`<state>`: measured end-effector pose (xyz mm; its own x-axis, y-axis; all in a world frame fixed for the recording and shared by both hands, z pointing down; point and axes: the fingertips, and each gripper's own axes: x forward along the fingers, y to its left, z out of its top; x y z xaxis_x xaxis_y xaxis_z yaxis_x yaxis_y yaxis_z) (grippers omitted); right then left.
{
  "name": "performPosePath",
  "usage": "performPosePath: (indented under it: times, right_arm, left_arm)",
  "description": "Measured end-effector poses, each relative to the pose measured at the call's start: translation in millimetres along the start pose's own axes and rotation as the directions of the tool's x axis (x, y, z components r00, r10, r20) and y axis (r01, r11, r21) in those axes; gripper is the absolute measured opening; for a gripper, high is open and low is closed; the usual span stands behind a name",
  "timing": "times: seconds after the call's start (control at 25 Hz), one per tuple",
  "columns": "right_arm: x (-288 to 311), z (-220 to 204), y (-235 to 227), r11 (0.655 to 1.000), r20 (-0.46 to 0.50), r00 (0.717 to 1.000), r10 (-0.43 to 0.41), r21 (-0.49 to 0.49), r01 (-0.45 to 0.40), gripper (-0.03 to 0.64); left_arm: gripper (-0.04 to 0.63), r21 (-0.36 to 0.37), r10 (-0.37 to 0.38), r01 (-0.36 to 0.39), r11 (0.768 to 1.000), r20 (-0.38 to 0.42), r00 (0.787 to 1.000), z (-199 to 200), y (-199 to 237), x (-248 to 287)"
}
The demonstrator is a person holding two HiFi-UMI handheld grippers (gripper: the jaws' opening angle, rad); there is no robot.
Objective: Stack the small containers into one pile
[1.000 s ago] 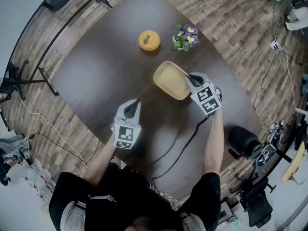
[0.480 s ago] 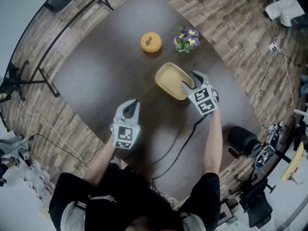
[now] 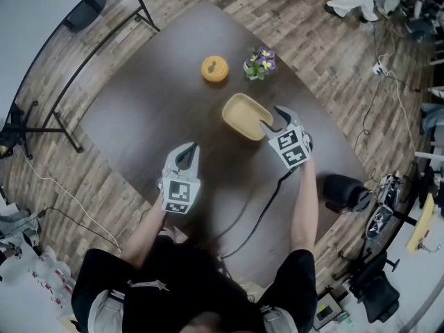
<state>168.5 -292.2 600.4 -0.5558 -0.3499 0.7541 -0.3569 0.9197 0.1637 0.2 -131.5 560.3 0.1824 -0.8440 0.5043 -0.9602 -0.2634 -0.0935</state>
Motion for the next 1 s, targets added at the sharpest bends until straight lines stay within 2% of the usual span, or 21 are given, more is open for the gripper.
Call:
performPosePath:
  times: [0.16,0.32,0.52,0.72,0.8,1.0]
  right_arm:
    - [-37,20,-4,0.997,0.02,0.997,-0.079,0.023,0.079,0.252]
    - [-87,35,10,0.986,0.048,0.985,-0.163,0.053,0.161,0.252]
    - [-164,50,37,0.942,0.13,0.944,-0.303,0.19,0.276,0.252]
    - [-225,49,80,0.852,0.168,0.867,-0.469,0.342,0.395,0.25]
    - [-246,46,106,0.798,0.175,0.819,-0.546,0.406,0.445,0.207]
    - [-279,39,176,0.658,0.175,0.7,-0.692,0.551,0.513,0.195]
  left_arm:
    - [0.011,0.024,-0.037,0.035,0.999,0.065,0.997,28,6,-3]
    - [0.011,0.062,-0.081,0.073,0.995,0.122,0.989,50,0,-28]
    - [0.011,0.115,-0.142,0.122,0.986,0.185,0.972,72,-12,-72]
    - [0.011,0.169,-0.224,0.183,0.969,0.267,0.937,99,-26,-112]
    - [0.011,0.197,-0.261,0.209,0.958,0.292,0.92,106,-34,-127]
    - [0.011,0.249,-0.339,0.266,0.931,0.323,0.884,111,-52,-162]
